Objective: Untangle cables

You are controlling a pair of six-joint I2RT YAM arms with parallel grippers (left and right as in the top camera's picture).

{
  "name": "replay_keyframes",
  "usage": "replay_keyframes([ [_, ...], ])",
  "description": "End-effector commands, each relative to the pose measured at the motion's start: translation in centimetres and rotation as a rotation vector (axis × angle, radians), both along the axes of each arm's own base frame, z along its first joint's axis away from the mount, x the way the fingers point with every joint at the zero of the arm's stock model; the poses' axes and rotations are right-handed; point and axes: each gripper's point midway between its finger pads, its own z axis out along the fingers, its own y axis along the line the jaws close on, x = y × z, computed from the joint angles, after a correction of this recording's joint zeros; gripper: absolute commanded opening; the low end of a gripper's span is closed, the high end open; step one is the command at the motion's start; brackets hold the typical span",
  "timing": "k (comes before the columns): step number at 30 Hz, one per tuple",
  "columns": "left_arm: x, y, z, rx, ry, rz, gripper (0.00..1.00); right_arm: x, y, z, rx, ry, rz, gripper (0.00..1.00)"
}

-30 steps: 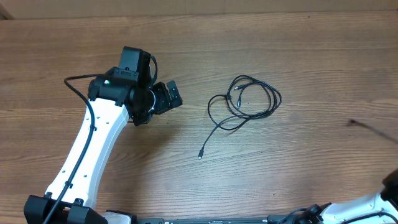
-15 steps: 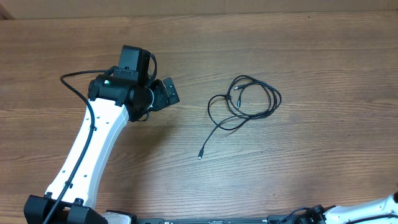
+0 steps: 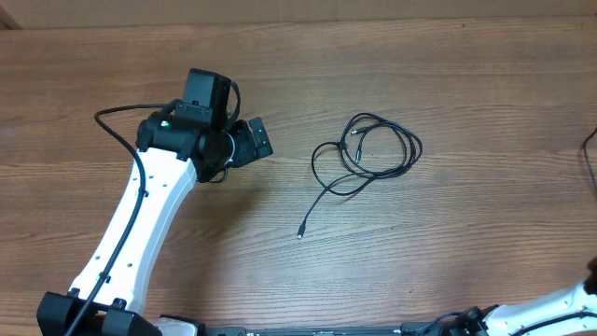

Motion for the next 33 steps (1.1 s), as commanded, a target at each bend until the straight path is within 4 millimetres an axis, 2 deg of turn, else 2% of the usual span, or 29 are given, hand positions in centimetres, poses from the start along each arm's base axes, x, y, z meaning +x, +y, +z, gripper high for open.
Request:
replay_keyframes([
  [1,0.0,-0.8,0.1,-0.009,-0.012,-0.020,1.00,3.8,6.7,4.0,0.055,-0.084,0.141,1.00],
  [6,-0.3,-2.6,0.2,-0.026,-0.019,-0.051,0.96,5.8,16.6,2.1,0.216,0.053,0.311,1.00],
  [7,-0.5,-3.4,0.1,-0.028,-0.028,-0.076,0.96,5.9,19.6,1.5,0.260,0.102,0.364,1.00],
  [9,-0.6,-4.4,-0.1,-0.027,-0.042,-0.102,0.96,5.9,23.5,1.0,0.304,0.166,0.437,1.00],
  [10,-0.6,-5.4,-0.7,-0.031,-0.058,-0.127,0.92,5.8,26.5,0.5,0.316,0.225,0.495,1.00],
  [14,-1.0,-6.9,-2.8,-0.070,-0.049,-0.086,0.92,5.7,31.2,-0.1,0.305,0.310,0.594,1.00],
  [15,-1.1,-7.6,-3.9,-0.089,-0.056,-0.075,0.91,5.7,32.9,-0.2,0.306,0.326,0.635,1.00],
  [21,-0.6,-10.7,-7.0,-0.184,-0.155,-0.079,0.73,5.7,37.7,-0.2,0.299,0.359,0.748,1.00],
  [27,-0.1,-13.4,-11.0,-0.208,-0.172,-0.121,0.70,5.2,41.4,-0.3,0.293,0.391,0.839,1.00],
  [28,0.0,-13.9,-11.7,-0.217,-0.168,-0.130,0.66,5.1,41.9,-0.3,0.291,0.394,0.850,1.00],
  [29,0.2,-14.5,-12.5,-0.229,-0.162,-0.142,0.59,5.1,42.4,-0.3,0.289,0.396,0.862,1.00],
  [31,0.1,-15.4,-14.1,-0.254,-0.137,-0.166,0.29,5.0,43.0,-0.3,0.285,0.398,0.879,1.00],
  [32,-0.2,-15.6,-15.1,-0.256,-0.108,-0.173,0.09,5.0,43.4,-0.3,0.283,0.400,0.888,1.00],
  [33,-0.2,-15.3,-15.4,-0.252,-0.096,-0.169,0.04,5.0,43.5,-0.3,0.281,0.399,0.892,1.00],
])
